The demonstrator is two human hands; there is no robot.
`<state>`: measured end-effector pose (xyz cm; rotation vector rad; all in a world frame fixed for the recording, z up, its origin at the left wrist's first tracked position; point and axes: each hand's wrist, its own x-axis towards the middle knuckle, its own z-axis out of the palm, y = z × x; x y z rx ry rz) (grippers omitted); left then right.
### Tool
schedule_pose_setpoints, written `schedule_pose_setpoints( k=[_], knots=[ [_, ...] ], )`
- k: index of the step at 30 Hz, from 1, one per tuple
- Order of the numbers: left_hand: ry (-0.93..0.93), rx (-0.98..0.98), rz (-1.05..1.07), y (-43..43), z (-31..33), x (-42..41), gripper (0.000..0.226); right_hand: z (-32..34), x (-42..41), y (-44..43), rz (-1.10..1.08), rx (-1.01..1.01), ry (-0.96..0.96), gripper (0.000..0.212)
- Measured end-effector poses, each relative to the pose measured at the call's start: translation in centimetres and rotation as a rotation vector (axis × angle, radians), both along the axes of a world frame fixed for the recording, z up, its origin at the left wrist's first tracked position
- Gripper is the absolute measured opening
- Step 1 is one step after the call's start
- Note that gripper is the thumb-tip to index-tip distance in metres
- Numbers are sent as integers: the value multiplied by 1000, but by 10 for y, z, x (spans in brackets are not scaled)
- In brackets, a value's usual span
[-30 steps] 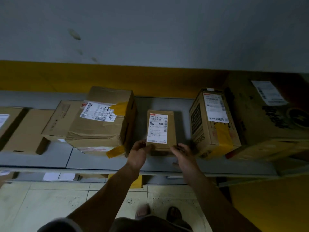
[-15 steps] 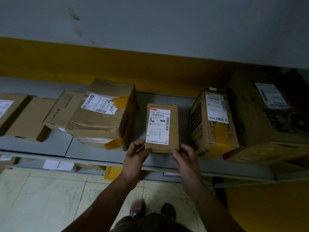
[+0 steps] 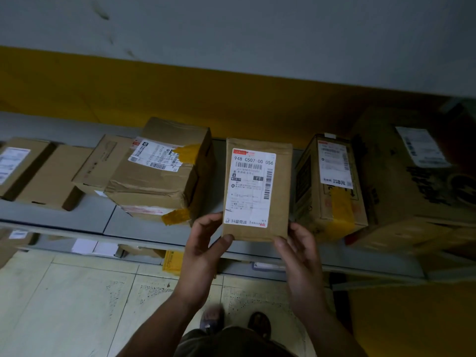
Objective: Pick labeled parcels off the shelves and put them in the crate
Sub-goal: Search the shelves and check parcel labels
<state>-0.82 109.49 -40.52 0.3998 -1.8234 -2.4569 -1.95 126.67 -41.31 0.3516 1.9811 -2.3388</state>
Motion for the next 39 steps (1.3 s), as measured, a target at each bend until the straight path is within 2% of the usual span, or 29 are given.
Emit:
schedule_pose_setpoints(
  k=[8, 20, 24, 32, 39],
  knots=[
    [125, 36, 1, 4, 13, 6, 38, 7, 6, 2, 0, -40, 78, 37],
    [138, 60, -5, 4, 14, 4, 37, 13, 4, -2, -24, -53, 137, 38],
    [114, 22, -6, 5, 11, 2, 41, 10, 3, -1, -13, -17, 73, 35],
    [-31, -103, 28, 13, 4, -5, 28, 7, -2, 1, -18, 17, -96, 43],
    [-181, -106, 33, 22, -3, -24, 21, -5, -23, -4, -79, 81, -206, 25]
  ],
)
